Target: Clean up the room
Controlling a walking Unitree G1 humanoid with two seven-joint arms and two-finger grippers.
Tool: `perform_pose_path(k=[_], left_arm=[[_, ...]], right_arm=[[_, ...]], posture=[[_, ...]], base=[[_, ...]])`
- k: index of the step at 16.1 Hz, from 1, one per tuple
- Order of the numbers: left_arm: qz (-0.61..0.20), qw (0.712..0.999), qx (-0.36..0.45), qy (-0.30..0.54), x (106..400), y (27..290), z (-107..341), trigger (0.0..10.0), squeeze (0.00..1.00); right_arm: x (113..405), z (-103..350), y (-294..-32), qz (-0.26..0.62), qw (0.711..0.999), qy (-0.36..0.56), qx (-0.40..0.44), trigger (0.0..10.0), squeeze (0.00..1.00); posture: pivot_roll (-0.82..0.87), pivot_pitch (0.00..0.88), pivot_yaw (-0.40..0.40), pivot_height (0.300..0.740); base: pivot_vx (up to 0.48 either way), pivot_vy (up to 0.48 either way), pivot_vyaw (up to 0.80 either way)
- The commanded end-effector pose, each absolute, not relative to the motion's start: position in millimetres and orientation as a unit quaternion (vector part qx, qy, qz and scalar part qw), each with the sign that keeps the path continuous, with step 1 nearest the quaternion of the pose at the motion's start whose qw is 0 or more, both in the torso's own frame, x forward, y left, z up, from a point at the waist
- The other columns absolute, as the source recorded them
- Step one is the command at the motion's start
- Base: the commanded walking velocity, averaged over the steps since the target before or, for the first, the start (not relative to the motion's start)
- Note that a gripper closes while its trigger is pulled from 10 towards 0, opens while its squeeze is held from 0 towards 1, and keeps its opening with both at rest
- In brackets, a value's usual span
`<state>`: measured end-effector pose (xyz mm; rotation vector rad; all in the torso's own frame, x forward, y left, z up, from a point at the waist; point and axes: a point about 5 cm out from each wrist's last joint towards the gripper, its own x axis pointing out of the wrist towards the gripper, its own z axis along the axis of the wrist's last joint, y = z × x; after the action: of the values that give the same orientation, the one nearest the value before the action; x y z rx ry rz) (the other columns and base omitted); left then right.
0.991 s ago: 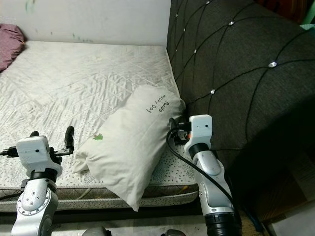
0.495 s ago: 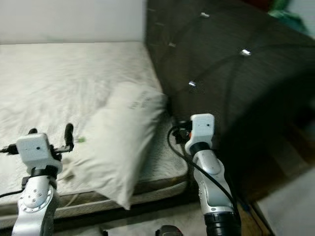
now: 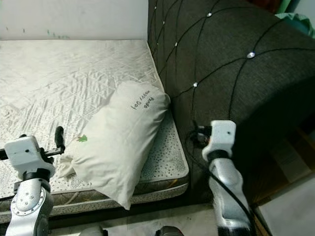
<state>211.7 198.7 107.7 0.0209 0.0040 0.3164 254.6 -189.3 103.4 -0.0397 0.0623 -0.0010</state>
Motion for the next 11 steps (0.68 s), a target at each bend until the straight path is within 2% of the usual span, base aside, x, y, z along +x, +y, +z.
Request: perform_pose_path(k=[1,3,6,8,11], left_arm=[[0.155,0.988,0.012,-0.002,212,198,112,10.0,0.0],[0.139,0.99,0.033,-0.008,205,201,111,10.0,0.0],[0.135,0.99,0.042,0.004,188,202,105,10.0,0.0],[0.139,0.989,0.056,0.005,184,200,102,10.0,0.0],[0.131,0.989,0.069,0.009,192,199,95,10.0,0.0]], right_arm=[[248,107,-188,0.024,0.999,0.029,-0.023,10.0,0.0],[231,98,-197,0.038,0.997,0.052,-0.037,10.0,0.0],[226,93,-206,0.036,0.996,0.063,-0.047,10.0,0.0],[230,89,-198,0.033,0.997,0.067,-0.028,10.0,0.0],[238,87,-182,0.045,0.997,0.056,-0.018,10.0,0.0]], posture=[[0.0,0.0,-0.028,0.74],[0.0,0.0,-0.027,0.74],[-0.01,0.0,-0.019,0.74],[0.0,0.0,-0.009,0.74],[0.01,0.0,-0.001,0.74]], base=[[0.0,0.0,0.0],[0.0,0.0,0.0],[0.0,0.0,0.0],[0.0,0.0,0.0],[0.0,0.0,0.0]])
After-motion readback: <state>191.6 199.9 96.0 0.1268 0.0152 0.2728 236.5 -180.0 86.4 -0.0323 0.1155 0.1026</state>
